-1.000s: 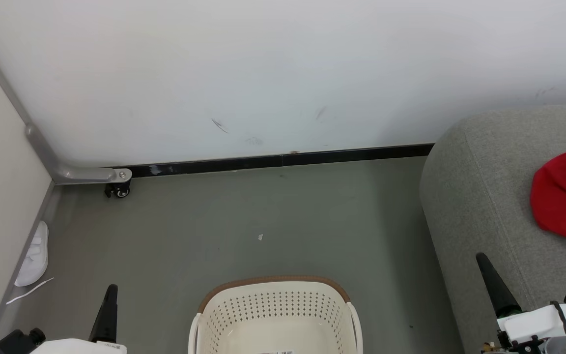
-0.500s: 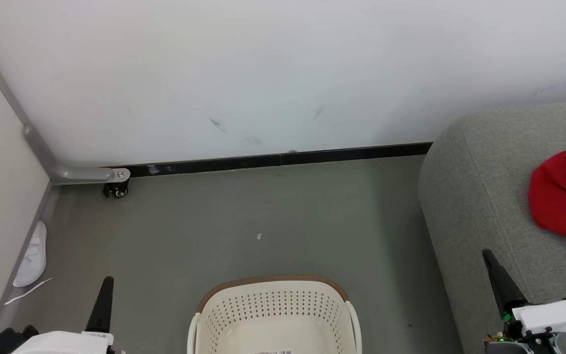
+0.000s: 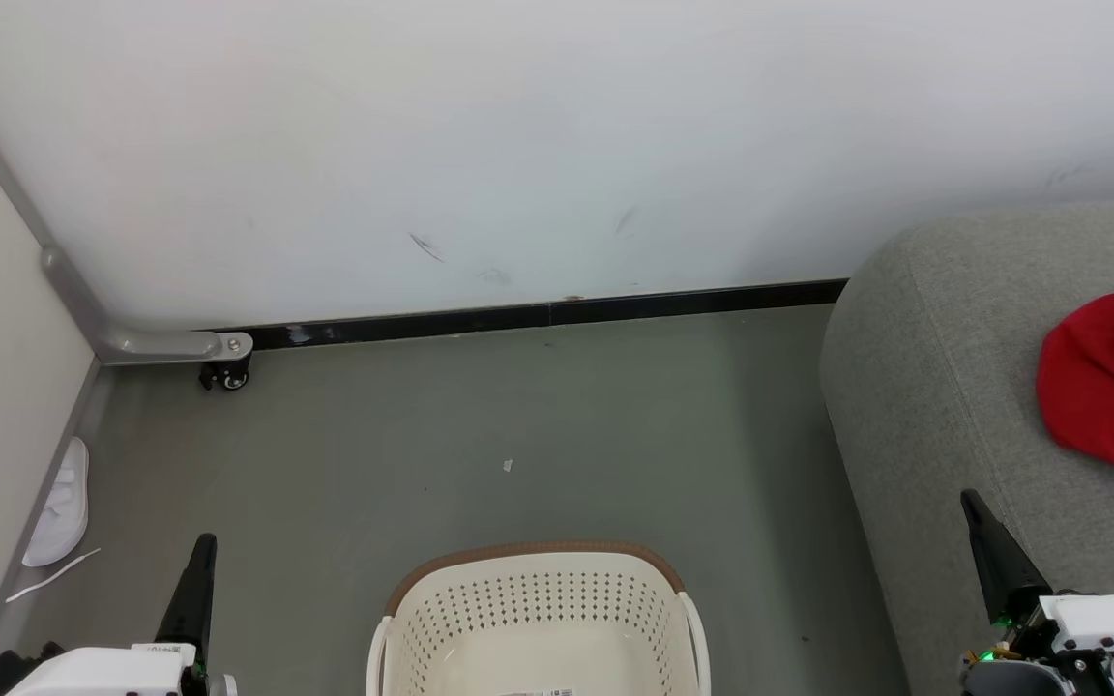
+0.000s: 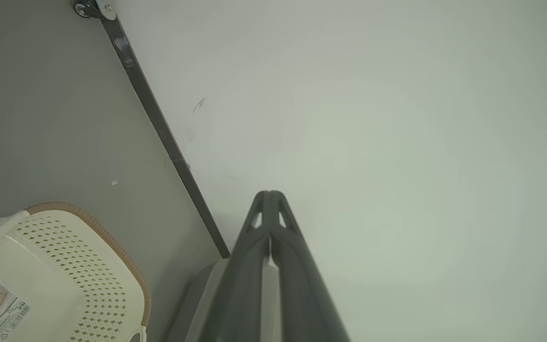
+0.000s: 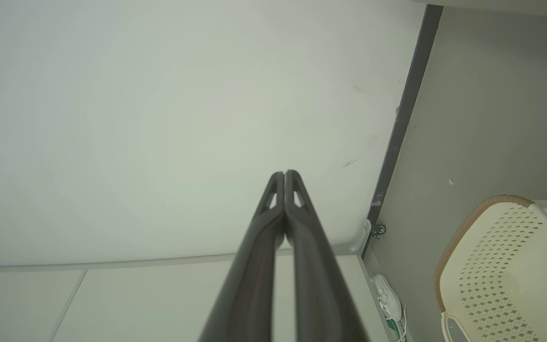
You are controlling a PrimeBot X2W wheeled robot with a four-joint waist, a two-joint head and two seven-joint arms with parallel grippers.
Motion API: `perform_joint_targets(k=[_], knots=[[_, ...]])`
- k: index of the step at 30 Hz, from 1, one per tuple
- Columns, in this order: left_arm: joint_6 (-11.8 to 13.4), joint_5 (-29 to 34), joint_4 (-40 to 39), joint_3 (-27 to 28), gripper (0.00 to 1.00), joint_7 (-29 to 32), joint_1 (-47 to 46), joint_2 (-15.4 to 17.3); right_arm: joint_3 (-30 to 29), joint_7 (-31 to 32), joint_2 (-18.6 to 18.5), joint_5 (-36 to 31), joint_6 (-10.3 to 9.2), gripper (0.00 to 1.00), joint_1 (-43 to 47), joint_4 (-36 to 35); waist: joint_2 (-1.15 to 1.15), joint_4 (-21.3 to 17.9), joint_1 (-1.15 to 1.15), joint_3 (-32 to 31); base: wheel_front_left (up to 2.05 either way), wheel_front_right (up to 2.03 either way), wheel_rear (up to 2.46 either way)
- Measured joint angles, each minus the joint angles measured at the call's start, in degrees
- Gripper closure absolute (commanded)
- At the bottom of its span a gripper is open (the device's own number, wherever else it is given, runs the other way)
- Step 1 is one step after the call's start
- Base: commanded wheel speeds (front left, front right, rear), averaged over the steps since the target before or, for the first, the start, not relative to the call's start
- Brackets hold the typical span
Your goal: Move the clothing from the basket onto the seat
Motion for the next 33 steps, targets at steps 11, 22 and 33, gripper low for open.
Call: perform_joint_targets(k=[11, 22, 33], knots=[[-0.56, -4.04, 0.4, 0.64, 1.0, 1.3, -0.7, -0.07, -0.8, 0.73, 0.18, 4.95, 0.0, 1.0, -1.23, 0.91, 0.0, -0.09, -0.01, -0.01, 0.0, 0.0, 0.0], [-0.56, -4.05, 0.4, 0.64, 1.0, 1.3, -0.7, -0.07, -0.88, 0.82, 0.22, 4.95, 0.0, 1.0, -1.23, 1.22, 0.0, -0.1, -0.01, -0.01, 0.0, 0.0, 0.0], [-0.56, -4.13, 0.4, 0.64, 1.0, 1.29, -0.7, -0.07, -0.96, 0.9, 0.31, 4.95, 0.0, 1.0, -1.23, 1.26, 0.0, -0.1, -0.01, 0.0, 0.0, 0.0, 0.0]])
